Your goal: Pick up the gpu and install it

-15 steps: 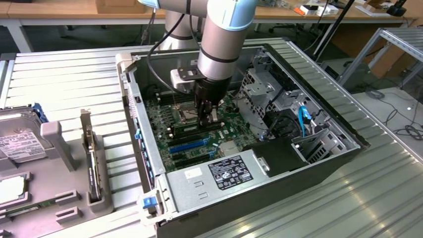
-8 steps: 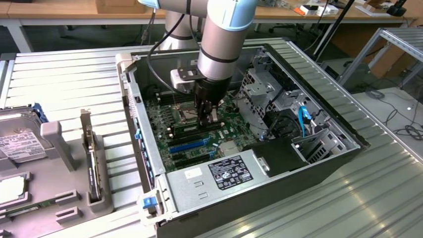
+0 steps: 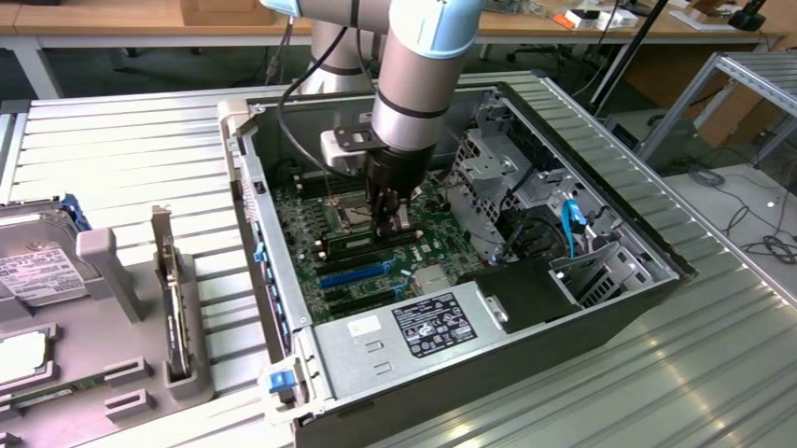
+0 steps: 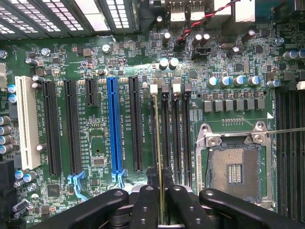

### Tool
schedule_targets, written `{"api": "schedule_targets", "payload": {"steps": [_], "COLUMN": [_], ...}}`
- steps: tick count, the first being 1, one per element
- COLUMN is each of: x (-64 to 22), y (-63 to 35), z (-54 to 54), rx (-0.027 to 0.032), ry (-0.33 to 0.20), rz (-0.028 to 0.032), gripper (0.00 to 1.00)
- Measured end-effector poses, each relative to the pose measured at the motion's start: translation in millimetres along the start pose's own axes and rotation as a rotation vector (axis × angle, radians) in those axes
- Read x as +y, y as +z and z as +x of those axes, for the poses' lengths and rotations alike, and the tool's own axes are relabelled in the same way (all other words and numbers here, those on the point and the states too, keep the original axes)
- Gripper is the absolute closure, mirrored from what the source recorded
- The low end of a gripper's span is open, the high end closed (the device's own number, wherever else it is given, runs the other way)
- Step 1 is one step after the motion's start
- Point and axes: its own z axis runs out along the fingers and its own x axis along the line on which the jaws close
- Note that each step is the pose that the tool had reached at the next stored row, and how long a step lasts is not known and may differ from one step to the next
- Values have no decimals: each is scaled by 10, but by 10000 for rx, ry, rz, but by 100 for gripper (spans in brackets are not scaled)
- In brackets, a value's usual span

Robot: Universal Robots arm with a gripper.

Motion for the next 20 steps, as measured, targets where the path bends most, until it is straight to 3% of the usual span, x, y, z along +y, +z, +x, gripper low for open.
{"api": "schedule_targets", "payload": {"steps": [20], "x": [-11], "y": [10], "z": [-11], "rx": [2], "ry": [-5], "rz": [-9], "gripper": [86]}}
